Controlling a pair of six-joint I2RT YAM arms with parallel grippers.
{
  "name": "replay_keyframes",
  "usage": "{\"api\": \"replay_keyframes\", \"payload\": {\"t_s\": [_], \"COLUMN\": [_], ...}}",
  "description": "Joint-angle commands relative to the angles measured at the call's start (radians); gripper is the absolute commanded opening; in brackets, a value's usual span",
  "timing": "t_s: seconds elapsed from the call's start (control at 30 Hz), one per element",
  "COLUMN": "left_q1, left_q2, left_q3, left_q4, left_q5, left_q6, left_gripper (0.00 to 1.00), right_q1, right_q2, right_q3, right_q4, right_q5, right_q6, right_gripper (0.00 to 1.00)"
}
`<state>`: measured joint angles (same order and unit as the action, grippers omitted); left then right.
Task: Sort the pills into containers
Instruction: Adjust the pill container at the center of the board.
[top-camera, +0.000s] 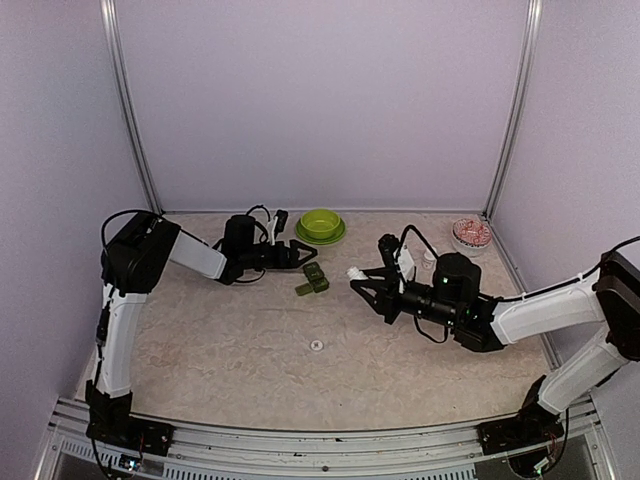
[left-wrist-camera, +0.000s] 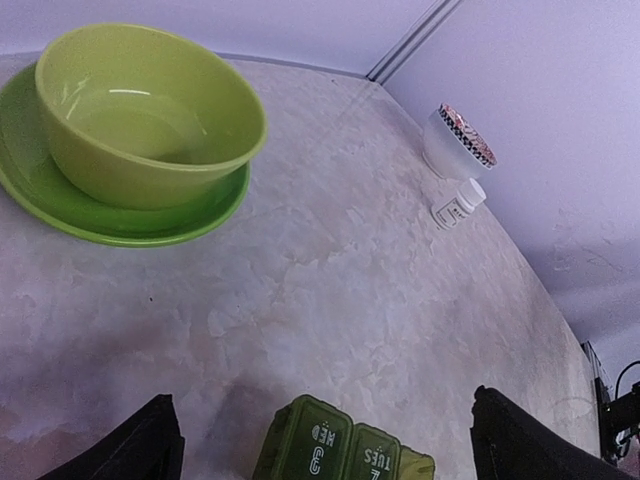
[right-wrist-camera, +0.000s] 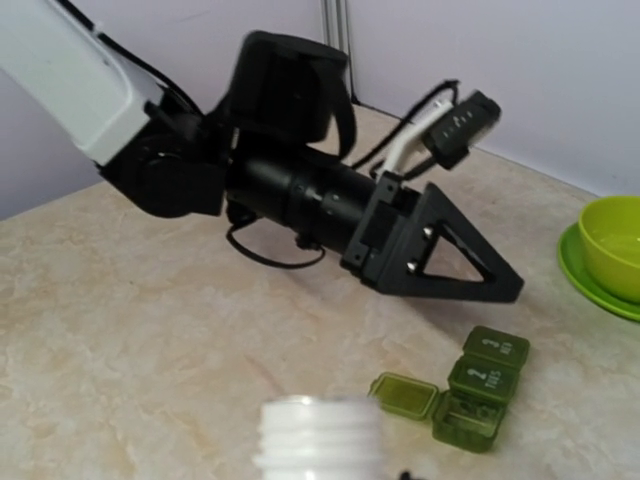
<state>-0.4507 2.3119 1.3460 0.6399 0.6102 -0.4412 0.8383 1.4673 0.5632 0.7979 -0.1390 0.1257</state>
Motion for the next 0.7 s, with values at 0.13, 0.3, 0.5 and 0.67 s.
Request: {"api": "replay_keyframes", "payload": {"t_s": [0.13,0.3,0.5,0.67], "left_q1": [-0.016,-0.035,-0.065,-0.089], "left_q2": [0.076,0.091,0.069,0.041], "left_q3": [0.109,0.144,0.071,-0.017], "left_q4": [-0.163,-0.211,-0.162,-0.065], "left_q5": [0.08,0.095,0.106,0.112], "left_q6": [0.059,0.069,0.068,0.033], "left_gripper": [0.96,0.94,0.89,0.86], "right_q1": [-0.007,-0.007,-0.007,-0.007], "right_q2": [-0.055,-0.072,-0.103,-0.131], "right_q3": [-0.022,-0.031,-0.056,-0.074], "right_q4": [-0.012,-0.018,-0.03,-0.048], "right_q5": [-0.006,-0.01,0.009,0.028], "right_q6": [0.015,0.02,0.016,0.014], "right_gripper": [0.11,0.12,0.11,0.11]}}
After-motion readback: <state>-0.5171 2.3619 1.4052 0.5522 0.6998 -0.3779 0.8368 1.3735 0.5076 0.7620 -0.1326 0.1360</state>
